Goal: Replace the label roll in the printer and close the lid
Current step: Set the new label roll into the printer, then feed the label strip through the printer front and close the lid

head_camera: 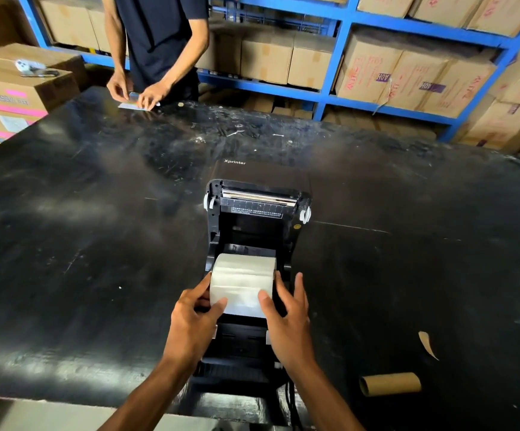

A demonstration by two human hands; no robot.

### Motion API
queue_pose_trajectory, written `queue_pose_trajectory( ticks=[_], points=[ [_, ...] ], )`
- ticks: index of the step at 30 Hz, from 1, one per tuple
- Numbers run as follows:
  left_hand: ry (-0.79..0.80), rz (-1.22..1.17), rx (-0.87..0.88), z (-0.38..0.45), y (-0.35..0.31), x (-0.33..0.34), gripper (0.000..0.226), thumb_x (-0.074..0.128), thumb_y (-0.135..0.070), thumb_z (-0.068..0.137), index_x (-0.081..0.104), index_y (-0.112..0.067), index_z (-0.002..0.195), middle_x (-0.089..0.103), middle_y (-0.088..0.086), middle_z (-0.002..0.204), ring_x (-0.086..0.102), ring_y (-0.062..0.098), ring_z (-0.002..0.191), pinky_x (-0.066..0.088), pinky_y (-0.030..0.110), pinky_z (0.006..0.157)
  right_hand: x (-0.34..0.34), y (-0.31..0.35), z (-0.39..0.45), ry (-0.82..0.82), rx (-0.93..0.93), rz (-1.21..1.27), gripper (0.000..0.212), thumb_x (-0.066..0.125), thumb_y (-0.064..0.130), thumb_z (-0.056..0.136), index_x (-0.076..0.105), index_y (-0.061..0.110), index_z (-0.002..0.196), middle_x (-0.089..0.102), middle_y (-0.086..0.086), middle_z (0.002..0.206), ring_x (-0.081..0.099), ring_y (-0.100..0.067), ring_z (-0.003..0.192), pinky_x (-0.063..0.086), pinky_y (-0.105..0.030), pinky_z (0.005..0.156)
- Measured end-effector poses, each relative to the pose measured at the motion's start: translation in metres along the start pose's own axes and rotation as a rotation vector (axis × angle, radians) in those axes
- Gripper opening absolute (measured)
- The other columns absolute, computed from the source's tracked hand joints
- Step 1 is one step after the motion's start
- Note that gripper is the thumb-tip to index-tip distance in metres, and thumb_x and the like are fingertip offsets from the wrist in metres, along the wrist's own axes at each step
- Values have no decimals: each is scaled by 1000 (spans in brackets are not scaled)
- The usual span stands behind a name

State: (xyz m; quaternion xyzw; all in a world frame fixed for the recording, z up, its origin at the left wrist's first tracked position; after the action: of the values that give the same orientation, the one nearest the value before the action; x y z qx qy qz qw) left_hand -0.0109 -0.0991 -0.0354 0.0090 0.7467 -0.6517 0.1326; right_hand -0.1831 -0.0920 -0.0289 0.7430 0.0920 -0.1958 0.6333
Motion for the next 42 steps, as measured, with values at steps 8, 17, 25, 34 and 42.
queue_pose_trajectory(
  ticks=[8,17,25,34,42],
  points=[
    [-55,75,27,0,-6,4,49,66,-7,89,56,-18,136,59,10,98,62,20,83,54,33,85,-4,-8,11,61,54,-30,53,52,47,90,39,34,140,-5,9,160,-3,-12,146,13,-55,117],
    [-103,224,137,-3,-7,-4,46,76,-12,82,65,-16,126,65,-5,82,64,6,72,46,3,64,-8,-10,10,-14,58,38,47,61,41,86,53,30,131,21,3,156,17,-14,143,22,-49,116],
    [-90,233,90,2,-2,-14,24,85,-12,69,63,-20,71,65,-5,64,59,1,56,44,6,53,-17,-8,8,-153,39,44,17,74,32,76,65,19,73,48,0,135,38,-16,127,28,-40,107],
    [48,238,37,7,-13,-24,8,72,-6,79,68,-13,78,71,2,74,62,-2,62,47,7,58,-17,-8,5,-226,-22,32,24,74,30,76,59,15,64,52,8,123,40,-10,122,28,-48,109],
    [31,230,-2,6,-10,-20,13,77,-22,82,68,-15,75,73,5,68,69,14,59,54,21,50,-16,-13,0,-163,-86,13,22,73,24,78,60,17,61,47,10,135,32,-8,128,26,-45,110]
  ],
)
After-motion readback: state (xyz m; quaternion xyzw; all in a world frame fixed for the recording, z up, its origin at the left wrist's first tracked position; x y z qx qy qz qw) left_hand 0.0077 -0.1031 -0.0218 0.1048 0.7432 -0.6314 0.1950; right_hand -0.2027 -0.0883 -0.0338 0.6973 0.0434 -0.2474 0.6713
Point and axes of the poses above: each hand's wrist, its own z-axis towards the middle knuckle, its own x-axis out of the palm, y = z × x, the point moved 4 cm from there along z, towards the middle knuckle
